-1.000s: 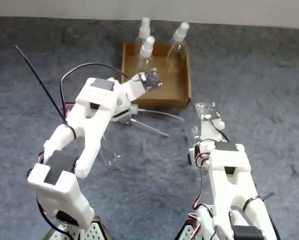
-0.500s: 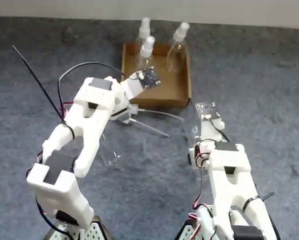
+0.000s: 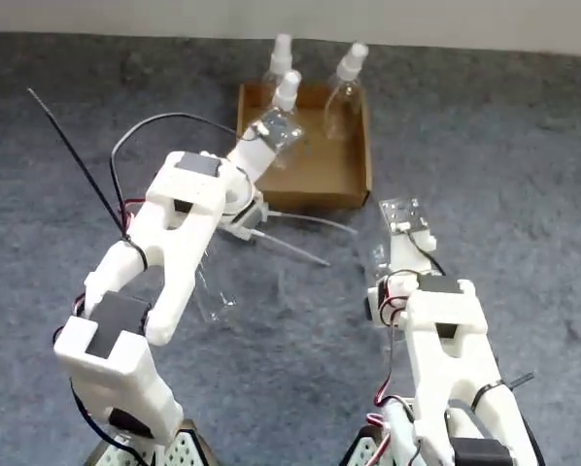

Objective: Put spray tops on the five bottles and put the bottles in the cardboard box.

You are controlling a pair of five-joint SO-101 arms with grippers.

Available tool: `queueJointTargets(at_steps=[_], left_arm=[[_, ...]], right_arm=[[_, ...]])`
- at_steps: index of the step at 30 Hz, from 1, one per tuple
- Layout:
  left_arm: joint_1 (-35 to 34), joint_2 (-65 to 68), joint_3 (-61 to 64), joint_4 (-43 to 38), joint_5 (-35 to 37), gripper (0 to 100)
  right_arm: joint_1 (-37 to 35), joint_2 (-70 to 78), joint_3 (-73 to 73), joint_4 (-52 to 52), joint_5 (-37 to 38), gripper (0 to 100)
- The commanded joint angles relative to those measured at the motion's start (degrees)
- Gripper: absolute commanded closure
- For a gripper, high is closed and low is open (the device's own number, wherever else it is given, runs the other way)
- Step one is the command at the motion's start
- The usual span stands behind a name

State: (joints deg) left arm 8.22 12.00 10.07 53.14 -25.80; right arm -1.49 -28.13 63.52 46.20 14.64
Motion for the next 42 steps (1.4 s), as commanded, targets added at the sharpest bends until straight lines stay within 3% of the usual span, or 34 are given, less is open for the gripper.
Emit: queueJointTargets(at_steps=[1,12,22,28,33,38,42], left_arm=[[-1.19,-0.31,-0.92,-0.97,0.62,83],[-6.55,5.32,-1.01,-0.88,-2.73,83],[-11.47,-1.63,-1.63,-0.18,-2.99,83],[-6.64,-8.75,-1.45,6.07,-2.73,83],[-0.92,-9.80,1.36,6.68,-2.73,83],[0.31,-3.65,5.58,-1.67,-2.90,83],[-4.09,0.31,5.67,-4.13,-3.08,83]], right_arm=[[0.48,-0.40,0.57,-0.84,0.35,99.5],[0.48,-0.40,0.57,-0.84,0.35,99.5],[0.40,-0.40,0.66,-0.84,0.35,99.5],[0.40,-0.40,0.75,-0.84,0.35,99.5],[0.40,-0.40,0.75,-0.84,0.35,99.5],[0.40,-0.40,0.84,-0.84,0.35,99.5],[0.40,-0.40,0.84,-0.84,0.35,99.5]])
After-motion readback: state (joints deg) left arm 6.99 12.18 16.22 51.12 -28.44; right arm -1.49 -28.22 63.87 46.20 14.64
